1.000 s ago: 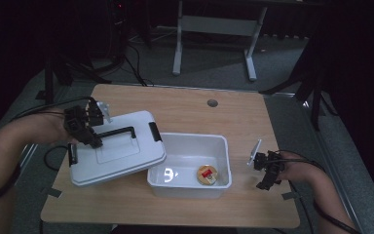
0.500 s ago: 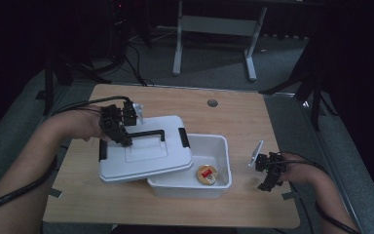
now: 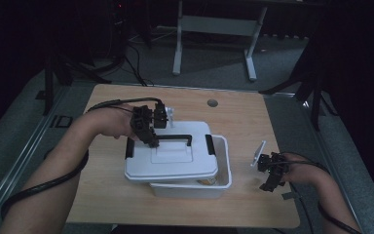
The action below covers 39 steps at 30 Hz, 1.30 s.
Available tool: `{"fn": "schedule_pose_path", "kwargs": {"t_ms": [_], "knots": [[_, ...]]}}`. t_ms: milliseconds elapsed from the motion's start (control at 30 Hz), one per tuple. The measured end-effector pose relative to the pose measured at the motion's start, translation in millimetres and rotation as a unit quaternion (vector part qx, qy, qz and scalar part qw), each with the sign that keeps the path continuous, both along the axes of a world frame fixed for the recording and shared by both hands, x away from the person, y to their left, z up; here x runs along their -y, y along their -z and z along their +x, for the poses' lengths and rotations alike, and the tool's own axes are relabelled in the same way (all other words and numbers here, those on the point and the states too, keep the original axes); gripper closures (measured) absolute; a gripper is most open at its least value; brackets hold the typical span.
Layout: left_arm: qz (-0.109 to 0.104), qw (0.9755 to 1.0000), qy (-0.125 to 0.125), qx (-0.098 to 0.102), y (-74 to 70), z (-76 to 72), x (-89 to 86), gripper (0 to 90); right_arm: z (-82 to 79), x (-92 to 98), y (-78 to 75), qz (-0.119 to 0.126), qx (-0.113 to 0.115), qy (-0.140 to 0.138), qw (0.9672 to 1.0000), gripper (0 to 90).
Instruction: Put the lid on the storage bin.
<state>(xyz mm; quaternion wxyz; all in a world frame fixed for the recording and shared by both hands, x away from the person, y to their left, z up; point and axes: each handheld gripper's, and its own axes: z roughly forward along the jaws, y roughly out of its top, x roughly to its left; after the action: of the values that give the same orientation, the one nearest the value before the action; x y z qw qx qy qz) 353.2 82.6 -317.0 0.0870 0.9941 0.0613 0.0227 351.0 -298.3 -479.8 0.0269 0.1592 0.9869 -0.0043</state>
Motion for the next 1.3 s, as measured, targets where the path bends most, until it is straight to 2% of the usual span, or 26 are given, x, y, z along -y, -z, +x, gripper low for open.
{"fn": "schedule_pose_path", "kwargs": {"t_ms": [233,400,633,967,1067,1267,1300], "knots": [[0.001,0.9997,0.025,0.003,1.8,-1.5,20.7,83.4,-0.6,0.2,-1.1,-0.002,0.000,0.000,1.0000,15.0],[-0.007,0.9995,0.031,0.004,3.1,-1.7,29.4,83.4,-1.2,-0.4,-1.5,0.000,0.000,-0.001,1.0000,15.1],[-0.008,0.9991,0.041,0.001,16.9,2.0,41.4,83.4,-1.5,-2.2,0.3,-0.002,-0.003,-0.005,1.0000,15.1],[-0.006,0.9991,0.041,-0.007,33.7,9.2,49.4,83.4,-0.6,-5.0,3.1,-0.006,-0.006,-0.008,0.9999,15.1],[-0.013,0.9988,0.046,-0.011,39.7,10.1,49.6,83.3,-0.4,-4.0,3.5,-0.006,-0.006,-0.005,1.0000,15.1],[-0.017,0.9990,0.034,-0.022,47.6,14.6,46.7,83.3,-1.0,-3.0,4.0,-0.004,-0.005,-0.004,1.0000,15.1],[-0.016,0.9991,0.036,-0.017,48.4,14.5,46.8,83.3,-0.8,-2.9,4.4,-0.004,-0.005,-0.003,1.0000,15.2]]}}
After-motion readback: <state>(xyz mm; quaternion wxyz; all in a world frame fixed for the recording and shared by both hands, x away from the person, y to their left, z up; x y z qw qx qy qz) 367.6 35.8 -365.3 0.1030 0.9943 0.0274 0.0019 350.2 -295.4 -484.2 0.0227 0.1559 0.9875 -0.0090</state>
